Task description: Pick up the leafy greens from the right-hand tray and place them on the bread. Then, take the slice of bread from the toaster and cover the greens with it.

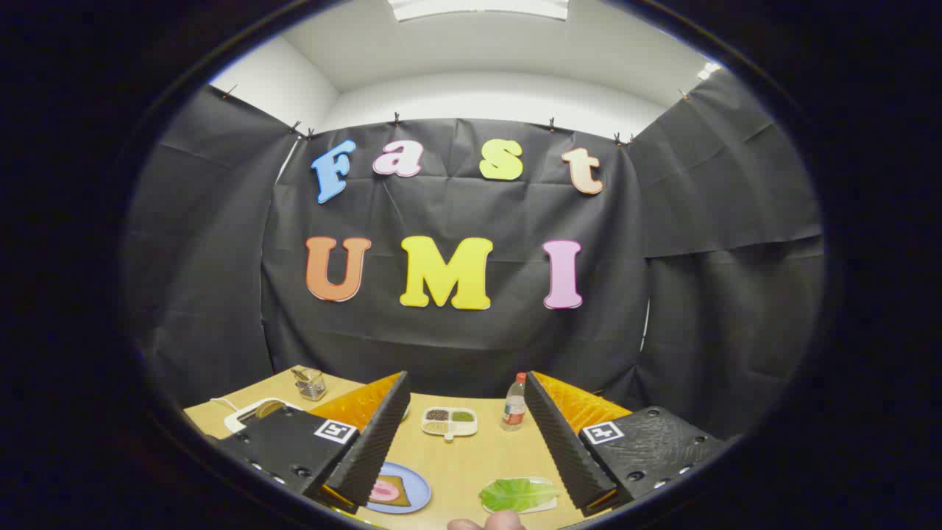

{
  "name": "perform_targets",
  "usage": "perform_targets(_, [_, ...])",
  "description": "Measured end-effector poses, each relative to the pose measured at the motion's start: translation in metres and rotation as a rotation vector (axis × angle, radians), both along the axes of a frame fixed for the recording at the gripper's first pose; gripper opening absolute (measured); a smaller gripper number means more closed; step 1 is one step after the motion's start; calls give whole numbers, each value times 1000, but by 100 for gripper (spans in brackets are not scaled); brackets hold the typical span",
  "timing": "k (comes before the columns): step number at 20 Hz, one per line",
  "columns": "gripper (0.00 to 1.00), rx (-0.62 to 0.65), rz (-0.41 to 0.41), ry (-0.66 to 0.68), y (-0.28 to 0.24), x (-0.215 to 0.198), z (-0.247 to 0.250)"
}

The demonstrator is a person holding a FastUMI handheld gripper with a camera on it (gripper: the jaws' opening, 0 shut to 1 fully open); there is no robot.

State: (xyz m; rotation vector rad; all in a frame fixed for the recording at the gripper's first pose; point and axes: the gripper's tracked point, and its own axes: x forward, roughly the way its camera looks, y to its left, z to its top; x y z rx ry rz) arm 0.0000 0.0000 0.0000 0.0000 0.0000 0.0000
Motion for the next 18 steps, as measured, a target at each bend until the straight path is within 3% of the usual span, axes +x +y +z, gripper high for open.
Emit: perform_targets(18, [95, 7, 50, -20, -1, 5, 11])
